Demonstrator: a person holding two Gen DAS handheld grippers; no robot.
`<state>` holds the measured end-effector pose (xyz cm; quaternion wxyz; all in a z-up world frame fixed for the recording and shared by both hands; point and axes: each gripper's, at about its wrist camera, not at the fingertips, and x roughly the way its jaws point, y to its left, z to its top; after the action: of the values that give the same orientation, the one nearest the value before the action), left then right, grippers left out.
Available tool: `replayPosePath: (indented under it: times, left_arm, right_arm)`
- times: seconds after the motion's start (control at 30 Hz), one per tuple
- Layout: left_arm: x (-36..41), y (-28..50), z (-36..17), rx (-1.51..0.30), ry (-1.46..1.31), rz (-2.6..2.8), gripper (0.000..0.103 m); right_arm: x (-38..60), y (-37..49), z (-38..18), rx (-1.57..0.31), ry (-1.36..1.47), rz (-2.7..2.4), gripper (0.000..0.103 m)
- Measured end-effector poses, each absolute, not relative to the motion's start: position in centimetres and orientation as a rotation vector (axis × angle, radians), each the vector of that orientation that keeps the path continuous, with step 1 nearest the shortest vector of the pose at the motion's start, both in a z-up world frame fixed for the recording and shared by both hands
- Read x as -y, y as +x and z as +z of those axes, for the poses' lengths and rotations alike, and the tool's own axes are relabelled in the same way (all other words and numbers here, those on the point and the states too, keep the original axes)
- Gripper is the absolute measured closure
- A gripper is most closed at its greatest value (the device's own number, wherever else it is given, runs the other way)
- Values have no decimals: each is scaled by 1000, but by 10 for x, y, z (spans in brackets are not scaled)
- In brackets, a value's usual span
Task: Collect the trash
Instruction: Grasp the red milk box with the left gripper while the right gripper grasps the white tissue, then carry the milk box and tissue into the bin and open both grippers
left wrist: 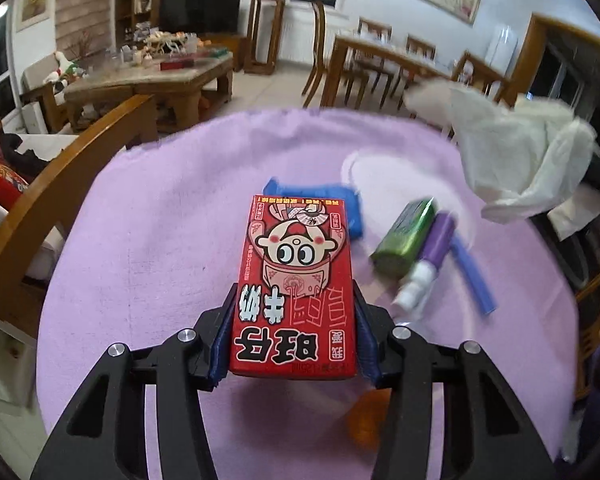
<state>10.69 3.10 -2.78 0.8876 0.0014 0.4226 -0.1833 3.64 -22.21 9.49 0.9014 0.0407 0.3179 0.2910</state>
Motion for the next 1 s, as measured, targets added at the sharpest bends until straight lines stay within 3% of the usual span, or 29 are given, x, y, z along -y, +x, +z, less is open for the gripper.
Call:
replayPosePath:
  times: [0.4,1.0]
  left_arm:
    - [28,80,30,-756,-31,-486,53]
    - [272,84,15,-853,-11,-870,53]
  right_arm:
    - [313,4,108,-589,198,510,97]
    - [588,-81,69,-532,428,95,97]
